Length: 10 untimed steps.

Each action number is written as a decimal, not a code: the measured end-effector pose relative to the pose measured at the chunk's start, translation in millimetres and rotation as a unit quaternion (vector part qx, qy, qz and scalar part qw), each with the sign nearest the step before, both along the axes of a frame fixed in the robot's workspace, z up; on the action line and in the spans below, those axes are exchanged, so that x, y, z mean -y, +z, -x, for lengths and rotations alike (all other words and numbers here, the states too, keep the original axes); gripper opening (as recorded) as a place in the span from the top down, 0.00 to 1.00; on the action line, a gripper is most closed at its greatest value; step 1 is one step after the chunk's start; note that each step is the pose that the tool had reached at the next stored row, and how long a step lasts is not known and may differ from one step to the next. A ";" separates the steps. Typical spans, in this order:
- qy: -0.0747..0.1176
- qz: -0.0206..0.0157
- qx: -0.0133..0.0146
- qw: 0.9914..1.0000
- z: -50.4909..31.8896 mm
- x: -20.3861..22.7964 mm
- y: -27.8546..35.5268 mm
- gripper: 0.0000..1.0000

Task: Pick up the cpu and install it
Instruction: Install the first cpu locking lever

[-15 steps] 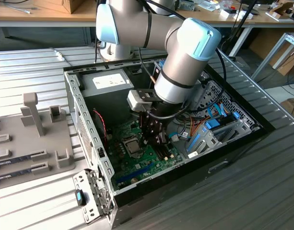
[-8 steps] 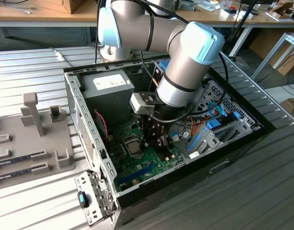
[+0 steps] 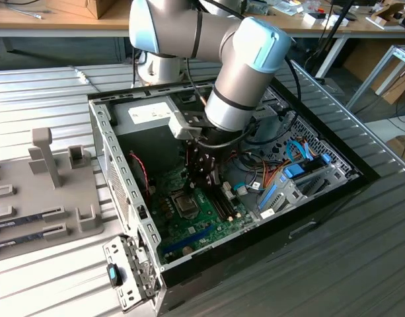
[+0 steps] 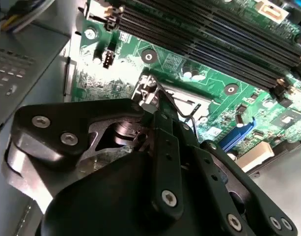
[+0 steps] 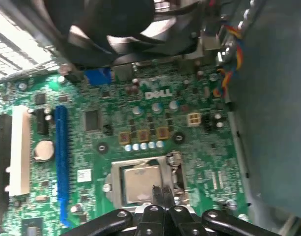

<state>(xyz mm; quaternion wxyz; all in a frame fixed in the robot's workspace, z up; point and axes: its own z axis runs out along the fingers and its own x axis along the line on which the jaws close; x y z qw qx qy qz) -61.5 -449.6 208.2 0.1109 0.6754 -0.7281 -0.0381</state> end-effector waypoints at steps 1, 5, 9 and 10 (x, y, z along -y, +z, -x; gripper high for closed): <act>0.000 0.000 0.002 1.000 2.9 -1.2 1.4 0.89; 0.000 0.000 0.003 1.000 3.9 -9.6 18.2 0.89; 0.000 0.000 0.003 1.000 2.5 -9.6 31.5 0.89; 0.001 0.000 0.003 1.000 2.4 -9.6 41.6 0.89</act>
